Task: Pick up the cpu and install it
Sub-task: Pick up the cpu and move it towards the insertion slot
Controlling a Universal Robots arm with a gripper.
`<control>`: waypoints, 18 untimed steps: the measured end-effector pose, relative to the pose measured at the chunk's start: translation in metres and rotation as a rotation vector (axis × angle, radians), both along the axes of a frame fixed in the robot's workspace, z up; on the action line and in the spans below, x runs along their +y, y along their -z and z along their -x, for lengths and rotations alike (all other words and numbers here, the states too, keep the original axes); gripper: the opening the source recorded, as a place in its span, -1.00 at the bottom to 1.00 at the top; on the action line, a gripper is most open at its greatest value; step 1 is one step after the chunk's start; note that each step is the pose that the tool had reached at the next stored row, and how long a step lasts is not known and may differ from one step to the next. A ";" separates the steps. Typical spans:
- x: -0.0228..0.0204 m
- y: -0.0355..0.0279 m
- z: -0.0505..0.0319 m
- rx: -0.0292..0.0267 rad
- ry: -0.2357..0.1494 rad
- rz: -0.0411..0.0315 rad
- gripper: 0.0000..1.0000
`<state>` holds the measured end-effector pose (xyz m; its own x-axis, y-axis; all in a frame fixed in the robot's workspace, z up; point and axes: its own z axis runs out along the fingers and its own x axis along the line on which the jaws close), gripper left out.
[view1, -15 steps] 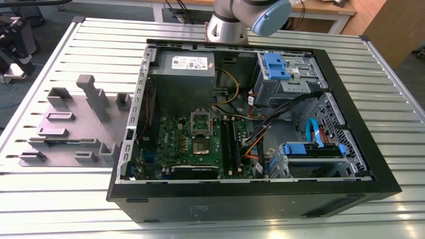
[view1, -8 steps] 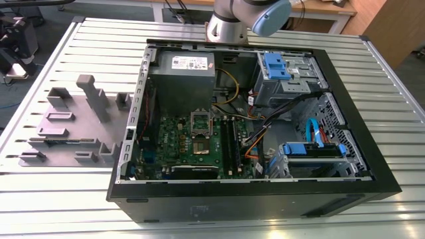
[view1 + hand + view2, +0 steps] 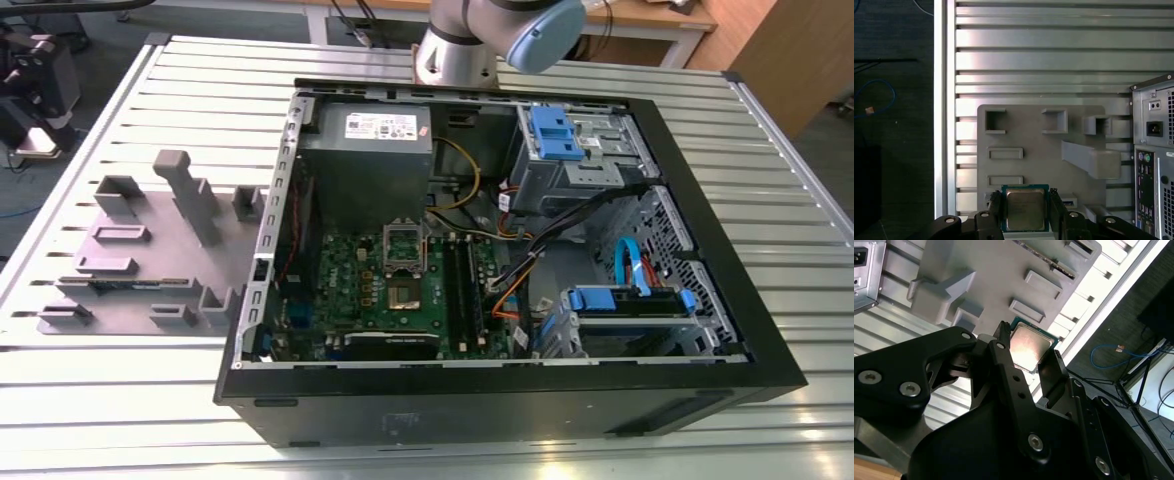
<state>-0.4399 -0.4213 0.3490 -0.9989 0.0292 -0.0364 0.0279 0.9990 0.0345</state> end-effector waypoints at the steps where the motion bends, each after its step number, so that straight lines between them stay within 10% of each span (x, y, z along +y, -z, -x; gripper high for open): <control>1: 0.0000 0.0000 -0.0003 0.0000 0.000 0.0000 -0.06; 18: 0.0002 0.0000 -0.0048 0.0000 0.000 0.0000 -0.06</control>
